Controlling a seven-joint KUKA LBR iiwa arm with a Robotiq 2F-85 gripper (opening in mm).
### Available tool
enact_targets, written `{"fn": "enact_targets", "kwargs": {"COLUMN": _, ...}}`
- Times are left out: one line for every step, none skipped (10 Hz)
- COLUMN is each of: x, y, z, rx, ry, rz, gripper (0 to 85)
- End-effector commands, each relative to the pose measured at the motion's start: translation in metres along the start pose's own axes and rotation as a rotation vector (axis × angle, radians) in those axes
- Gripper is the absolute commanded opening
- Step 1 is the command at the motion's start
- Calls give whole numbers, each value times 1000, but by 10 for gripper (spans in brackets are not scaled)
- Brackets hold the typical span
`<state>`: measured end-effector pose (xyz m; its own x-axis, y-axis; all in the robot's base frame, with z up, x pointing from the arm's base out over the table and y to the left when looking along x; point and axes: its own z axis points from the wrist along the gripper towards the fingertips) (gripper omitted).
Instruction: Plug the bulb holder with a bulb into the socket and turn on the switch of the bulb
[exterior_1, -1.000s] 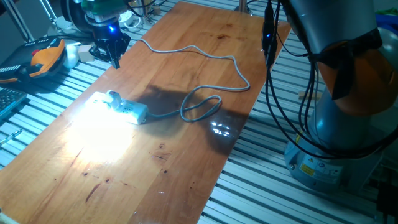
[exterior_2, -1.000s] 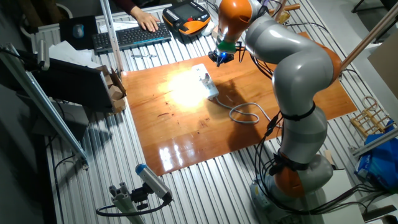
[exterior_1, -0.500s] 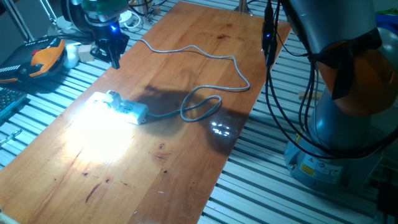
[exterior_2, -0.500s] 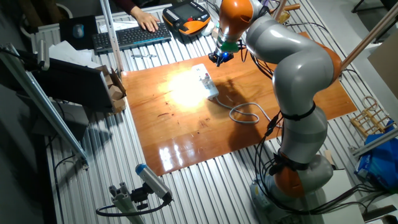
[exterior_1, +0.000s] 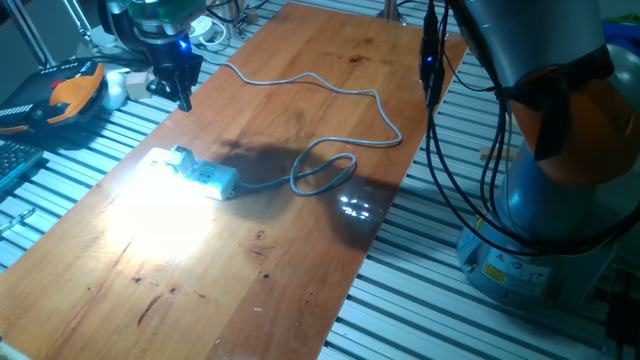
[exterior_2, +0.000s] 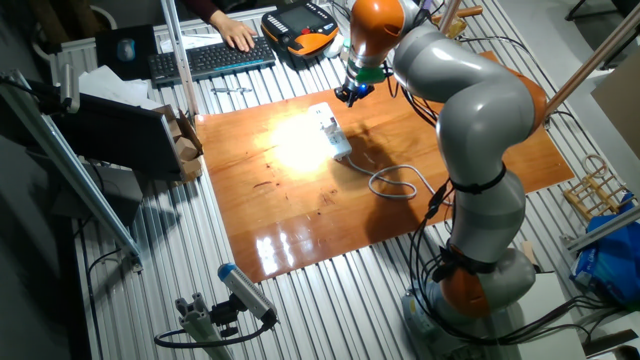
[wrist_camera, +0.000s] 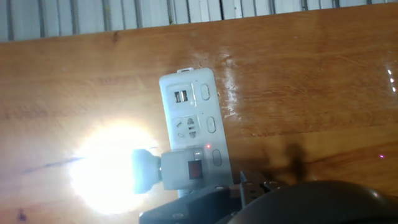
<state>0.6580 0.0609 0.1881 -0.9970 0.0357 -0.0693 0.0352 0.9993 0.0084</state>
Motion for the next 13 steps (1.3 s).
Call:
{"fn": "enact_targets", "kwargs": {"x": 0, "y": 0, "z": 0, "rx": 0, "ry": 2, "rz": 13, "gripper": 0}}
{"fn": "enact_targets", "kwargs": {"x": 0, "y": -1, "z": 0, "rx": 4, "ry": 2, "rz": 15, "gripper": 0}}
{"fn": "enact_targets", "kwargs": {"x": 0, "y": -1, "z": 0, "rx": 1, "ry": 3, "rz": 15, "gripper": 0}}
{"fn": "enact_targets", "kwargs": {"x": 0, "y": -1, "z": 0, "rx": 1, "ry": 3, "rz": 18, "gripper": 0}}
{"fn": "enact_targets", "kwargs": {"x": 0, "y": -1, "z": 0, "rx": -6, "ry": 4, "rz": 24, "gripper": 0}}
{"fn": "enact_targets", "kwargs": {"x": 0, "y": 0, "z": 0, "rx": -11, "ry": 7, "rz": 29, "gripper": 0}}
{"fn": "enact_targets", "kwargs": {"x": 0, "y": 0, "z": 0, "rx": -11, "ry": 5, "rz": 35, "gripper": 0}}
{"fn": "enact_targets", "kwargs": {"x": 0, "y": 0, "z": 0, "rx": -11, "ry": 4, "rz": 35, "gripper": 0}}
{"fn": "enact_targets", "kwargs": {"x": 0, "y": 1, "z": 0, "rx": -11, "ry": 4, "rz": 37, "gripper": 0}}
{"fn": "enact_targets", "kwargs": {"x": 0, "y": 1, "z": 0, "rx": -11, "ry": 4, "rz": 35, "gripper": 0}}
{"fn": "enact_targets", "kwargs": {"x": 0, "y": 1, "z": 0, "rx": -9, "ry": 4, "rz": 32, "gripper": 0}}
{"fn": "enact_targets", "kwargs": {"x": 0, "y": 1, "z": 0, "rx": -9, "ry": 2, "rz": 31, "gripper": 0}}
{"fn": "enact_targets", "kwargs": {"x": 0, "y": 1, "z": 0, "rx": -9, "ry": 2, "rz": 31, "gripper": 0}}
